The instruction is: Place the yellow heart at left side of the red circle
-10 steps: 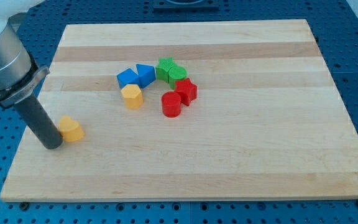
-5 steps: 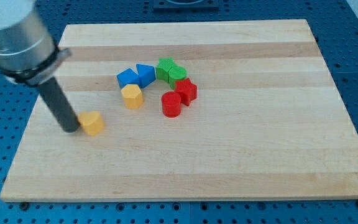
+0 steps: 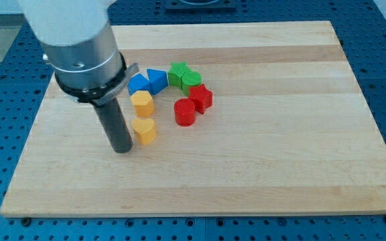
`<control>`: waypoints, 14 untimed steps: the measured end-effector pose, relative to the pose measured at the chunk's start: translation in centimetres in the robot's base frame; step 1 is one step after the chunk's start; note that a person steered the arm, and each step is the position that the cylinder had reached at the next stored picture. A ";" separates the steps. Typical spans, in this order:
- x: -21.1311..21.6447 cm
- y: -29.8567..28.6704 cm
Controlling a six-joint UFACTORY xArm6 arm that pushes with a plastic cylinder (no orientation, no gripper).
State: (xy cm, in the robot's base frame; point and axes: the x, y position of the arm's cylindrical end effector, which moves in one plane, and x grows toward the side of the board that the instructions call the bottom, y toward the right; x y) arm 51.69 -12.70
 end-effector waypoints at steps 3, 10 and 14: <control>1.7 1.7; -2.1 2.6; -4.0 2.6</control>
State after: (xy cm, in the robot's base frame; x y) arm 47.74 -10.08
